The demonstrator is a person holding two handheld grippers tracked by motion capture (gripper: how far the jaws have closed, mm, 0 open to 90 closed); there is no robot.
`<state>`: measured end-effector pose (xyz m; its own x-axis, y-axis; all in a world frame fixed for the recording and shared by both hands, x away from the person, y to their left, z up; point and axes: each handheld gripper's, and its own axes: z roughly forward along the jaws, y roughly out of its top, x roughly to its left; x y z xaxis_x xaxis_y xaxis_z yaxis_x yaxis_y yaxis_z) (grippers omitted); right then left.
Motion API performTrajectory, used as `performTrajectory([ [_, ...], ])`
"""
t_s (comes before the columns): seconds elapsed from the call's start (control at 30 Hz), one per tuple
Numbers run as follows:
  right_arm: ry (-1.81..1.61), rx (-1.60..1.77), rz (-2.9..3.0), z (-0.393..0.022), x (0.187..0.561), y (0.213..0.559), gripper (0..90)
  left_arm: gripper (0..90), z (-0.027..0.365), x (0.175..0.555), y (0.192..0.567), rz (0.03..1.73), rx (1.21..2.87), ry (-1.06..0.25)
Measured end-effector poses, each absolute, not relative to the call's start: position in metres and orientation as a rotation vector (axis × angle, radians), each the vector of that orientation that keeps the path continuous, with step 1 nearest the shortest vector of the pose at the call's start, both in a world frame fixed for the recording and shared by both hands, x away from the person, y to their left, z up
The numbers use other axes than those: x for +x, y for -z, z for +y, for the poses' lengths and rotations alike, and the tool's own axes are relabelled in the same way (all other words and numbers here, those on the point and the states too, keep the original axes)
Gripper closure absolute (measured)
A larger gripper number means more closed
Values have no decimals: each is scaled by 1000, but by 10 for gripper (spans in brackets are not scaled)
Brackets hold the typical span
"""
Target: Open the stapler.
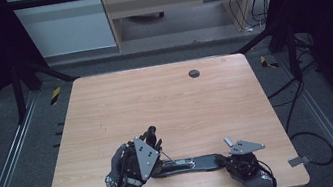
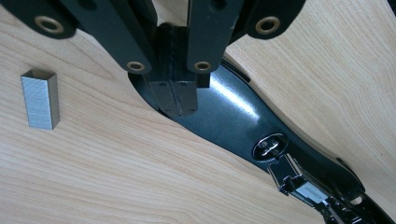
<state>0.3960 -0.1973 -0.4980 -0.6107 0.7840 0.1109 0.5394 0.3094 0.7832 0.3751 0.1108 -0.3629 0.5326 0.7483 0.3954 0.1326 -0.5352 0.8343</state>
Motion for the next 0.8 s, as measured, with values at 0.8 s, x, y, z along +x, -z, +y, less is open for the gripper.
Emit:
performTrajectory([
  [0.8,-1193,1191,2292,-197,396,498,900,547,142,376,364,804,1928,-951],
])
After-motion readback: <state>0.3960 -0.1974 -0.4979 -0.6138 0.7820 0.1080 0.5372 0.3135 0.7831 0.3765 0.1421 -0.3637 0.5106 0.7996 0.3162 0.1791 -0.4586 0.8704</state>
